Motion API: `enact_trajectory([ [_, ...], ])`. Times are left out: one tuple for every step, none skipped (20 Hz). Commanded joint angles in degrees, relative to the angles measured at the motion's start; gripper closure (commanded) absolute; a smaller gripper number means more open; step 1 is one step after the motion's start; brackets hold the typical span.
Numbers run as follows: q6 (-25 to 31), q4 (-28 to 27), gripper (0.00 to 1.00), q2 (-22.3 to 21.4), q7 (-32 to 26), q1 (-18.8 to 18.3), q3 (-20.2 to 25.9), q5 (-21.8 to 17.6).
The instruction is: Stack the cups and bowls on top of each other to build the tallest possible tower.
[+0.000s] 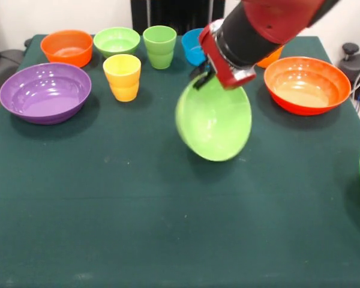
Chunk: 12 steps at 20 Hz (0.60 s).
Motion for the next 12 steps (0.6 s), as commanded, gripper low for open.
enact_trajectory([
  [19.10, -15.11, 1.00, 7.64, -19.95, 5.36, -4.33, -13.66],
  [19.94, -16.02, 1.00, 8.06, -20.83, 5.68, -4.40, -14.62],
  [20.81, -17.15, 1.00, 8.57, -22.10, 5.98, -4.38, -15.79],
  [21.26, -17.86, 1.00, 8.93, -22.56, 6.52, -4.56, -17.00],
  [21.51, -18.23, 1.00, 9.15, -22.01, 6.60, -4.53, -17.10],
  [21.76, -18.60, 1.00, 9.37, -21.47, 6.67, -4.50, -17.21],
  [21.50, -18.60, 1.00, 9.40, -21.01, 6.59, -4.52, -17.07],
  [21.25, -18.61, 1.00, 9.36, -20.99, 6.41, -4.54, -16.88],
  [20.77, -18.67, 1.00, 9.32, -21.37, 6.36, -4.80, -17.09],
  [20.29, -18.73, 1.00, 9.29, -21.75, 6.31, -5.07, -17.29],
  [19.96, -18.87, 1.00, 9.37, -22.12, 6.23, -5.29, -17.19],
  [19.56, -19.11, 1.00, 9.52, -22.43, 6.36, -5.67, -17.28],
])
